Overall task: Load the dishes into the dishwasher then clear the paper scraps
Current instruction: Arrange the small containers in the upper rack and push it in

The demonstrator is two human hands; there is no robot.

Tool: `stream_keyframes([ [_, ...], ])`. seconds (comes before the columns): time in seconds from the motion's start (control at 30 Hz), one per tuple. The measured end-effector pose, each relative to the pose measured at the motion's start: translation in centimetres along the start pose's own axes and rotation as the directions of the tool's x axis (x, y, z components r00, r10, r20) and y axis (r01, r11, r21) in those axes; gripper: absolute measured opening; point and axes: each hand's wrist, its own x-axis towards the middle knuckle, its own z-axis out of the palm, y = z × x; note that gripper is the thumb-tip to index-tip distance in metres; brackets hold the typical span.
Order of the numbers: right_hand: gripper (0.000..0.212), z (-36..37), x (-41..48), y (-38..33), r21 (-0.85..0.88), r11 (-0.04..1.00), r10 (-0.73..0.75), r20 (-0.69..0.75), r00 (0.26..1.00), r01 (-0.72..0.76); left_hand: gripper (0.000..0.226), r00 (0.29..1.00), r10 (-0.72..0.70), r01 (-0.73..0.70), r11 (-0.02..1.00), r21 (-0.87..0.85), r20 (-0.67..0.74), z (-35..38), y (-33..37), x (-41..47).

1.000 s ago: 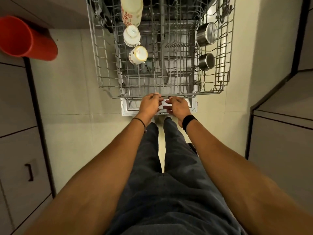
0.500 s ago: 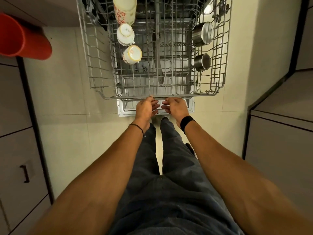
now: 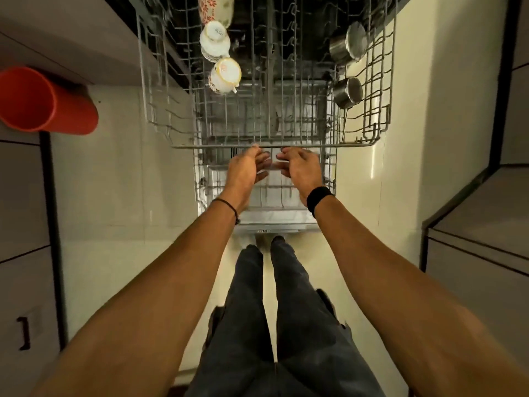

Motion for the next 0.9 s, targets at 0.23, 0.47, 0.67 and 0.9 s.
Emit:
stream_keyframes([
  [0.23, 0.022, 2.1, 8.3, -9.7, -0.090, 0.986, -0.133, 0.061, 0.989, 0.138, 0.028, 0.995, 0.087, -0.095, 0.980, -0.174, -0.056, 3.8, 10.0, 7.4],
  [0.47, 0.026, 2.7, 13.3, -13.0, -0.023, 0.987, -0.155, 0.039, 0.987, 0.156, 0.030, 0.987, 0.122, -0.136, 0.980, -0.142, -0.102, 4.0, 13.5, 12.1],
  [0.67, 0.038, 3.9, 16.7, -17.6, -0.139, 0.944, -0.288, 0.089, 0.954, 0.298, 0.026, 0.968, 0.235, -0.240, 0.970, -0.045, -0.089, 6.0, 18.4, 14.4],
  [0.9, 0.029, 3.7, 19.1, -20.0, -0.232, 0.903, -0.341, 0.120, 0.932, 0.360, 0.026, 0.953, 0.296, -0.294, 0.955, 0.030, -0.071, 6.9, 20.8, 15.7],
])
